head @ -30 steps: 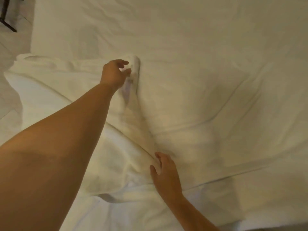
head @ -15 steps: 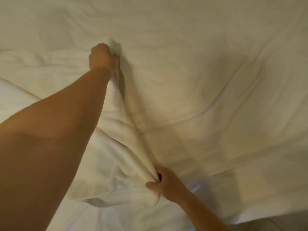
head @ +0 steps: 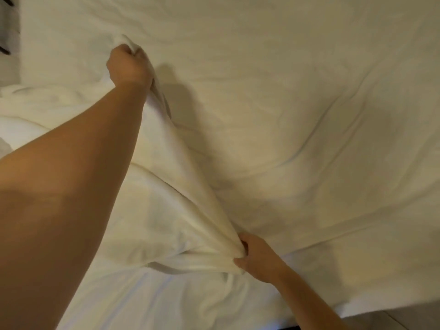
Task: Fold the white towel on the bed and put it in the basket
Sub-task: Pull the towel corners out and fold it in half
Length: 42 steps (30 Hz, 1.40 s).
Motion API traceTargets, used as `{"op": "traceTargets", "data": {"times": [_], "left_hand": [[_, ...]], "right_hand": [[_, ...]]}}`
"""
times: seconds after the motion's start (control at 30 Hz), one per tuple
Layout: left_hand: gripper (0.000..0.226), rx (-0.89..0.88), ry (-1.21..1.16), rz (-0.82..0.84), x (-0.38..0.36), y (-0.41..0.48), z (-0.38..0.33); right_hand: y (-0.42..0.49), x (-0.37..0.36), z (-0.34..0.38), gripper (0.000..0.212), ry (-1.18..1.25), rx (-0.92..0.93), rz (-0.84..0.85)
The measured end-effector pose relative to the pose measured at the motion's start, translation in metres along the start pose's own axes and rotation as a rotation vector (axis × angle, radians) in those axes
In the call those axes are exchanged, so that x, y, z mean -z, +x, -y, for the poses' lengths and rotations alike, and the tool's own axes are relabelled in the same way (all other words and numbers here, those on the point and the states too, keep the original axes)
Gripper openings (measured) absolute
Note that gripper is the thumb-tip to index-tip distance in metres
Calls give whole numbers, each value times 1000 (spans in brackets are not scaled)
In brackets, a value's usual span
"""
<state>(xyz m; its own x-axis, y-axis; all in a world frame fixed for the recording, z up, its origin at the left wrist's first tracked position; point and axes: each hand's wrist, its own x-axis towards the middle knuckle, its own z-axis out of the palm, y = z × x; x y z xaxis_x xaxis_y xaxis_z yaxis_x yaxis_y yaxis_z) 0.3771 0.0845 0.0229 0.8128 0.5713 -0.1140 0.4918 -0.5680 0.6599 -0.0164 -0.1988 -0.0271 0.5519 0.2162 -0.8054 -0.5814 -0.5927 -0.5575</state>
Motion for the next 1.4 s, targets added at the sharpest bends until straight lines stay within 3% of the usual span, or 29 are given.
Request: {"op": "traceTargets", "data": {"times": [0.13, 0.23, 0.33, 0.43, 0.57, 0.73, 0.87, 1.03, 1.4], "left_hand": [[29, -9, -69, -41, 19, 5, -14], [37, 21, -173, 64, 20, 9, -19], [35, 20, -193, 146, 13, 10, -14], [23, 19, -230, 169, 12, -5, -13], [24, 16, -246, 199, 3, -10, -6], [21, -17, -224, 230, -11, -12, -24], [33, -31, -239, 274, -47, -26, -60], [26, 8, -265, 345, -120, -54, -111], [33, -9, -188, 420, -248, -136, -217]], "right_hand": [[-5, 8, -3, 23, -114, 33, -260], [-5, 12, -2, 16, -132, 64, -285], [-3, 11, 6, 25, 150, 26, -184], [6, 6, 9, 59, 294, -9, -262], [10, 7, 0, 37, 183, 27, -389], [-3, 35, -22, 37, 101, 88, -447], [-21, 71, -46, 40, 146, 112, -503], [-34, 138, -93, 37, 130, 79, -551], [-53, 275, -174, 41, 71, 34, -570]]}}
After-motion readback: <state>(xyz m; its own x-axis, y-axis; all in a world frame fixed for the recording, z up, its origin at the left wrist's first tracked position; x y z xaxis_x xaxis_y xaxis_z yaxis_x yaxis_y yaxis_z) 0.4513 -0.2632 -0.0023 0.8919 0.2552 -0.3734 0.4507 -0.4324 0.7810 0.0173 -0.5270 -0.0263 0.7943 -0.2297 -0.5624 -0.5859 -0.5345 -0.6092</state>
